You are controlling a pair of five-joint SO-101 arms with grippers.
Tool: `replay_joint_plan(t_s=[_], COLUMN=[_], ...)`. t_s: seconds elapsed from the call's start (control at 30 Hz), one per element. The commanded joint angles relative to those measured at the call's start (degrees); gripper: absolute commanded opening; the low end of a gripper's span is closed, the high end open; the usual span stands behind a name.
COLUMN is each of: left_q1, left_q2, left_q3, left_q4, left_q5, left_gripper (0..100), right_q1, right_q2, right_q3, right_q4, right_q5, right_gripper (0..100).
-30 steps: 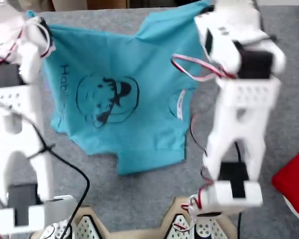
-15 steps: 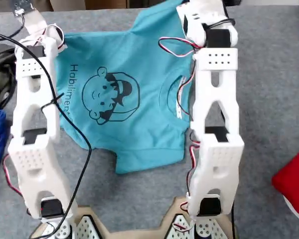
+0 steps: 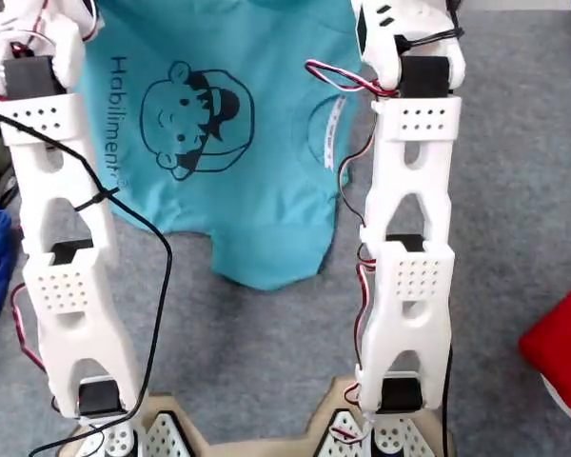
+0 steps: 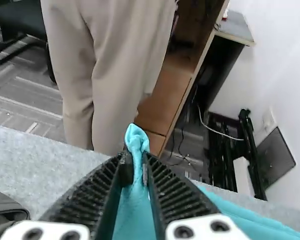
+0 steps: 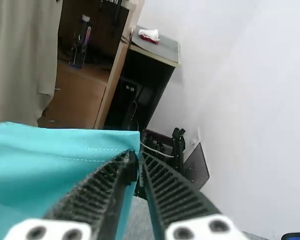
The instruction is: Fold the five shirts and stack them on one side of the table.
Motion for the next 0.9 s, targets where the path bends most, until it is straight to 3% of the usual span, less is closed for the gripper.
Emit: replay_joint_plan(t_s=[0.0, 0.6, 0.87], left_q1=[0.88, -1.85, -1.76], left_q2=[-0.75, -1.36, -0.92], left_q3=[-0.26, -0.09, -9.32], left_q4=[0.26, -2.29, -2.02], left_q5=[-1.41, -1.58, -1.67], left_gripper=[2, 2, 2], right_q1=[-0.4, -0.84, -1.19], right_q2=[-0.22, -0.22, -0.31], right_q3=[-3.38, -3.21, -3.21], right_q4=[-1.49, -11.52, -20.31], right_q5=[0.26, 0.62, 4.04], right_gripper=[0.5, 0.5, 0.5])
